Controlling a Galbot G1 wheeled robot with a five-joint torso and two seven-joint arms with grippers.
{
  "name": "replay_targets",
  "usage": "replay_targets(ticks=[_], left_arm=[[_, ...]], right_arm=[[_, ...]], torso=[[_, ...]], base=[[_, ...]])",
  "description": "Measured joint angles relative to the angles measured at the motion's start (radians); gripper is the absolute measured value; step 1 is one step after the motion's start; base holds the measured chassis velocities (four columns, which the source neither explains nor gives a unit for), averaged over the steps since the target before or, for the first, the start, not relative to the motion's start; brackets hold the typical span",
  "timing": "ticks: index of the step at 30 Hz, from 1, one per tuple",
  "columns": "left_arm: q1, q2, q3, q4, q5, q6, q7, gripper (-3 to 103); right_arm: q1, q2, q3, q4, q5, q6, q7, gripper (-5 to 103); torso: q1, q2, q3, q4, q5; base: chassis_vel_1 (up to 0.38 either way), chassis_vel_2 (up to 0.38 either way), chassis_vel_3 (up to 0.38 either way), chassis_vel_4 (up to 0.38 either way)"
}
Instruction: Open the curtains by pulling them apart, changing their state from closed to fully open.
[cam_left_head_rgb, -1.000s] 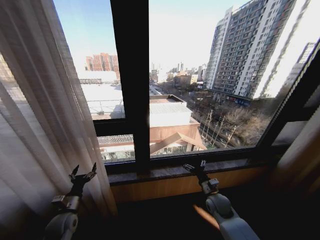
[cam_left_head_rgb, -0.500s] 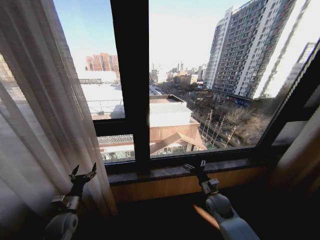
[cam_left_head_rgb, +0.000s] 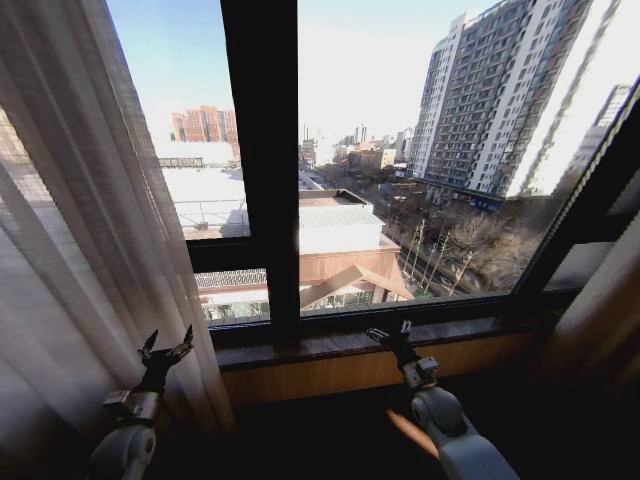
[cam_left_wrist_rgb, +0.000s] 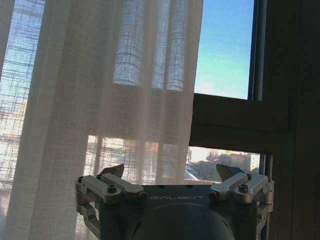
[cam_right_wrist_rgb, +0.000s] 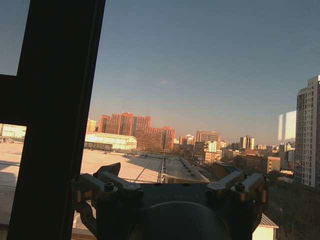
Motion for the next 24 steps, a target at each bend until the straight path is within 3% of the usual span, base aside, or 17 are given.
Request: replay_targets(ticks=[24], left_arm=[[0.000,0.000,0.000,0.000,0.000,0.000,0.000,100]], right_arm=[[0.000,0.000,0.000,0.000,0.000,0.000,0.000,100]], torso=[[0.000,0.000,0.000,0.0000,0.0000]], base=[[0.000,0.000,0.000,0.000]])
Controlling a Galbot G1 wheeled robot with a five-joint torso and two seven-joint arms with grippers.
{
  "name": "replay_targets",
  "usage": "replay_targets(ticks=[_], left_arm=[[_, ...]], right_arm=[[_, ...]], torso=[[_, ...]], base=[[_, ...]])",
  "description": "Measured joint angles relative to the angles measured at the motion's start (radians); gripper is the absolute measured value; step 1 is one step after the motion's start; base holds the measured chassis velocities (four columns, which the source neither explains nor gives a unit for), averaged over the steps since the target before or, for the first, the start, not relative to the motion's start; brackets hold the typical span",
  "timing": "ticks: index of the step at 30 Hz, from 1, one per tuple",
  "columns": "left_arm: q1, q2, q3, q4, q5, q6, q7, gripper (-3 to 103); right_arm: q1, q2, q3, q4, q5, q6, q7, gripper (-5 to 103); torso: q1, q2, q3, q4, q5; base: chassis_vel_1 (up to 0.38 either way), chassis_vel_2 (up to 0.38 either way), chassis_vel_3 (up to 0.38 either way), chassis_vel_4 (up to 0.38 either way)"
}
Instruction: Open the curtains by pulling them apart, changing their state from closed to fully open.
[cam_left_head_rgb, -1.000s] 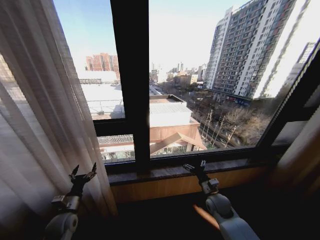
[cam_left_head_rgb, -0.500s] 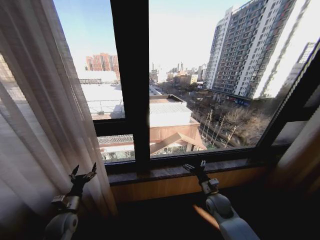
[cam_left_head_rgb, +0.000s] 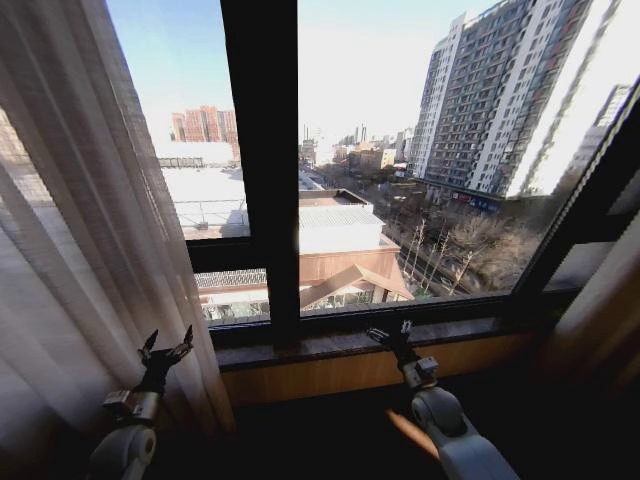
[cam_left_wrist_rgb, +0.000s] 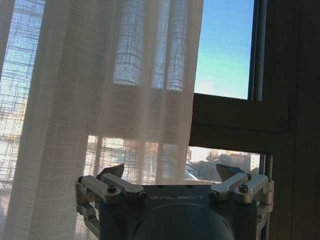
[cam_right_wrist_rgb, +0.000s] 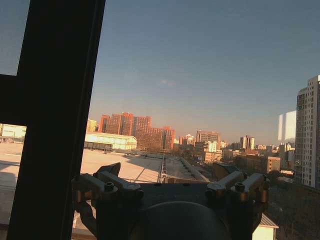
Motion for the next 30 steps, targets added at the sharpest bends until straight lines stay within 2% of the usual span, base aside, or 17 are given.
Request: replay_targets(ticks=[20,23,26,27,28,30], left_arm=[[-0.001,0.000,0.000,0.000,0.000,0.002,0.000,100],[-0.019,0.001,0.012,0.001,0.006,0.036,-0.017,100],[-0.067,0.003,0.045,0.004,0.022,0.120,-0.060,100],[-0.097,0.005,0.066,0.007,0.032,0.175,-0.089,100],[-0.097,0.005,0.066,0.007,0.032,0.175,-0.089,100],[-0.137,0.007,0.094,0.011,0.046,0.248,-0.127,100]], right_arm=[[0.000,0.000,0.000,0.000,0.000,0.000,0.000,100],[0.000,0.000,0.000,0.000,0.000,0.000,0.000,100],[0.000,0.000,0.000,0.000,0.000,0.000,0.000,100],[0.000,0.000,0.000,0.000,0.000,0.000,0.000,100],[0.000,0.000,0.000,0.000,0.000,0.000,0.000,100],[0.000,0.000,0.000,0.000,0.000,0.000,0.000,100]], torso=[[0.000,0.000,0.000,0.0001,0.0000],[0.000,0.000,0.000,0.0004,0.0001],[0.000,0.000,0.000,-0.0002,0.0000],[0.000,0.000,0.000,-0.0003,0.0000],[0.000,0.000,0.000,-0.0003,0.0000],[0.000,0.000,0.000,0.0000,0.0001]], base=[[0.000,0.000,0.000,0.000],[0.000,0.000,0.000,0.000],[0.000,0.000,0.000,0.000],[0.000,0.000,0.000,0.000],[0.000,0.000,0.000,0.000],[0.000,0.000,0.000,0.000]])
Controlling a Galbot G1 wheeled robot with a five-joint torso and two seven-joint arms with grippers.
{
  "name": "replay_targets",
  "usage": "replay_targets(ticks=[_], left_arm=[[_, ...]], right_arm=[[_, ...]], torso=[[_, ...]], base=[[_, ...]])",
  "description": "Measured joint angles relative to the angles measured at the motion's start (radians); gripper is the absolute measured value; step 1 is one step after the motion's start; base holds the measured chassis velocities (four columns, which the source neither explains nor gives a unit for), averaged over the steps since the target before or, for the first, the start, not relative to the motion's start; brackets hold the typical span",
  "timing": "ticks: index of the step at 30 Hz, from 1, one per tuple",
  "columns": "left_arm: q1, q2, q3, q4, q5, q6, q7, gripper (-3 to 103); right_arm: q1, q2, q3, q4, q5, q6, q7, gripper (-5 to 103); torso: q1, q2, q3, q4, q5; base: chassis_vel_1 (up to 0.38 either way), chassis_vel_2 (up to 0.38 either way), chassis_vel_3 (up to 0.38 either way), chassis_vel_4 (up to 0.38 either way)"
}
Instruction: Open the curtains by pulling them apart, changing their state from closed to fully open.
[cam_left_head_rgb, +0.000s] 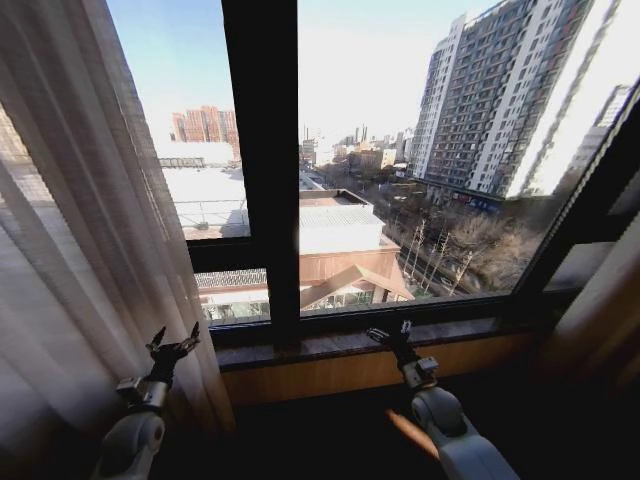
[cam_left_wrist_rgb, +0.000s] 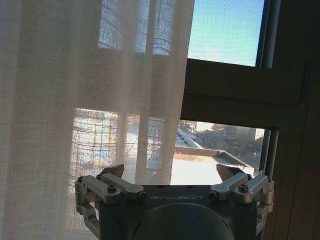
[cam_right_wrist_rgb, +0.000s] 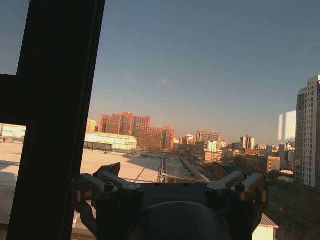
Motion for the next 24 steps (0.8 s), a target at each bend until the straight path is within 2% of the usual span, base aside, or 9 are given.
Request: replay_targets(ticks=[2,6,9,11,12,14,16,21,24], left_arm=[[-0.041,0.002,0.027,0.004,0.014,0.074,-0.038,100],[-0.068,0.004,0.046,0.006,0.024,0.125,-0.065,100],[-0.073,0.010,0.045,0.017,0.030,0.121,-0.065,100],[-0.103,0.049,0.021,0.083,0.065,0.058,-0.051,100],[-0.103,0.049,0.021,0.083,0.065,0.058,-0.051,100],[-0.130,0.090,-0.008,0.142,0.099,-0.007,-0.040,100],[-0.133,0.095,-0.009,0.153,0.105,-0.016,-0.035,100],[-0.136,0.098,-0.013,0.176,0.116,-0.064,-0.019,100],[-0.129,0.098,-0.020,0.223,0.136,-0.190,0.028,100]], right_arm=[[0.000,0.000,0.000,0.000,0.000,0.000,0.000,100],[0.000,0.000,0.000,0.000,0.000,0.000,0.000,100],[0.000,0.000,0.000,0.000,0.000,0.000,0.000,100],[0.000,0.000,0.000,0.000,0.000,0.000,0.000,100],[0.000,0.000,0.000,0.000,0.000,0.000,0.000,100],[0.000,0.000,0.000,0.000,0.000,0.000,0.000,100],[0.000,0.000,0.000,0.000,0.000,0.000,0.000,100],[0.000,0.000,0.000,0.000,0.000,0.000,0.000,100],[0.000,0.000,0.000,0.000,0.000,0.000,0.000,100]], torso=[[0.000,0.000,0.000,-0.0001,0.0000],[0.000,0.000,0.000,0.0002,0.0000],[0.000,0.000,0.000,0.0000,-0.0003],[0.000,0.000,0.000,-0.0004,-0.0010],[0.000,0.000,0.000,-0.0004,-0.0010],[0.000,0.000,0.000,0.0004,0.0014],[0.000,0.000,0.000,0.0005,-0.0012],[0.000,0.000,0.000,-0.0003,0.0000],[0.000,0.000,0.000,-0.0002,0.0000]], base=[[0.000,0.000,0.000,0.000],[0.000,0.000,0.000,0.000],[0.000,0.000,0.000,0.000],[0.000,0.000,0.000,0.000],[0.000,0.000,0.000,0.000],[0.000,0.000,0.000,0.000],[0.000,0.000,0.000,0.000],[0.000,0.000,0.000,0.000],[0.000,0.000,0.000,0.000]])
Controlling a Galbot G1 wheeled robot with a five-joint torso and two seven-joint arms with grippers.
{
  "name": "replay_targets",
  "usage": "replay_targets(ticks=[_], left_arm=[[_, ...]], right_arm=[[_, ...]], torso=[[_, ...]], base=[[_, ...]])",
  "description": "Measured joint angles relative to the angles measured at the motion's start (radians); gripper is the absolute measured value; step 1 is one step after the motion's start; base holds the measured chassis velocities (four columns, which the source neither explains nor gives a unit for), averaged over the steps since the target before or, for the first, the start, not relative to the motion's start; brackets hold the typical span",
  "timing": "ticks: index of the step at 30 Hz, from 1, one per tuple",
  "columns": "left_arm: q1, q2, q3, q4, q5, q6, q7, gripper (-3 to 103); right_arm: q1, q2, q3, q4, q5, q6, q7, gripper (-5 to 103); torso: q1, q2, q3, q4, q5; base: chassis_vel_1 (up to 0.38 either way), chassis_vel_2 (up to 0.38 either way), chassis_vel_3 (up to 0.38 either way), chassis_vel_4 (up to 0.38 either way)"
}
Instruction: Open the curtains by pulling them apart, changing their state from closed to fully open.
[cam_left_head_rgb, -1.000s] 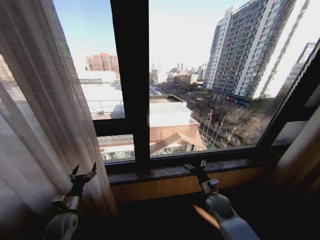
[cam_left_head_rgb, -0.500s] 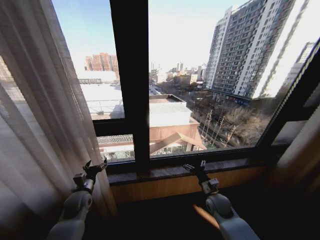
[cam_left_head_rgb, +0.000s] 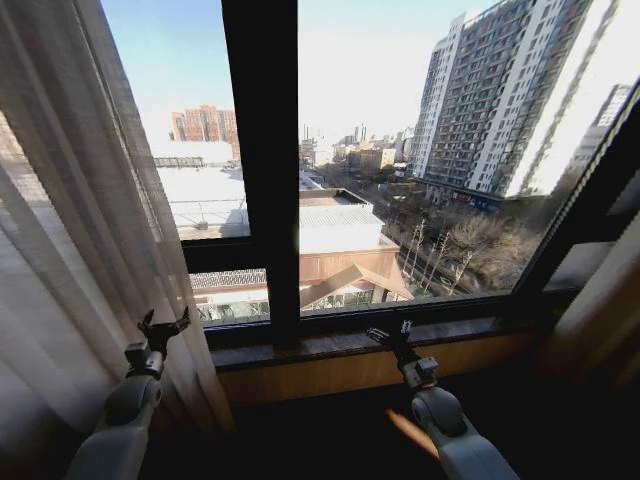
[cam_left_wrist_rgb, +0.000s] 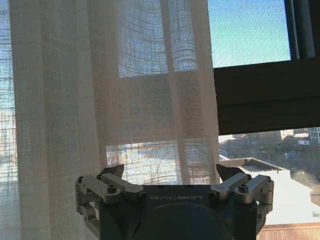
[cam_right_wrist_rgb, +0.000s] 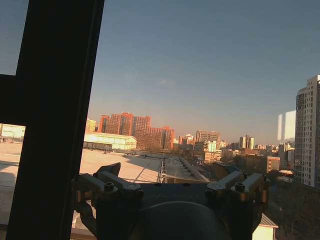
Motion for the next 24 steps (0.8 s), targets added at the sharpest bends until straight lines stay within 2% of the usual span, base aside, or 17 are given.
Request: replay_targets(ticks=[1,2,4,5,6,7,8,10,19,24], left_arm=[[0.000,0.000,0.000,0.000,0.000,0.000,0.000,100],[0.003,0.000,-0.003,0.016,0.007,-0.045,0.016,100],[0.008,-0.003,-0.004,0.027,0.015,-0.083,0.025,100],[0.026,-0.020,0.004,0.022,0.027,-0.112,0.016,100],[0.026,-0.020,0.004,0.022,0.027,-0.112,0.016,100],[0.050,-0.045,0.018,0.020,0.036,-0.124,0.011,100],[0.066,-0.061,0.025,0.020,0.042,-0.128,0.008,100],[0.078,-0.076,0.033,0.013,0.055,-0.139,-0.001,100],[0.075,-0.085,0.028,0.013,0.061,-0.137,-0.006,100],[0.058,-0.067,-0.003,0.015,0.038,-0.100,-0.028,100]], right_arm=[[0.000,0.000,0.000,0.000,0.000,0.000,0.000,100],[0.000,0.000,0.000,0.000,0.000,0.000,0.000,100],[0.000,0.000,0.000,0.000,0.000,0.000,0.000,100],[0.000,0.000,0.000,0.000,0.000,0.000,0.000,100],[0.000,0.000,0.000,0.000,0.000,0.000,0.000,100],[0.000,0.000,0.000,0.000,0.000,0.000,0.000,100],[0.000,0.000,0.000,0.000,0.000,0.000,0.000,100],[0.000,0.000,0.000,0.000,0.000,0.000,0.000,100],[0.000,0.000,0.000,0.000,0.000,0.000,0.000,100],[0.000,0.000,0.000,0.000,0.000,0.000,0.000,100]], torso=[[0.000,0.000,0.000,0.0000,0.0000],[0.000,0.000,0.000,0.0003,-0.0001],[0.000,0.000,0.000,0.0003,-0.0001],[0.000,0.000,0.000,0.0000,0.0016],[0.000,0.000,0.000,0.0000,0.0016],[0.000,0.000,0.000,0.0003,0.0003],[0.000,0.000,0.000,0.0005,-0.0029],[0.000,0.000,0.000,0.0001,0.0011],[0.000,0.000,0.000,0.0001,-0.0001],[0.000,0.000,0.000,0.0002,0.0000]], base=[[0.000,0.000,0.000,0.000],[0.000,0.000,0.000,0.000],[0.000,0.000,0.000,0.000],[0.000,0.000,0.000,0.000],[0.000,0.000,0.000,0.000],[0.000,0.000,0.000,0.000],[0.000,0.000,0.000,0.000],[0.000,0.000,0.000,0.000],[0.000,0.000,0.000,0.000],[0.000,0.000,0.000,0.000]])
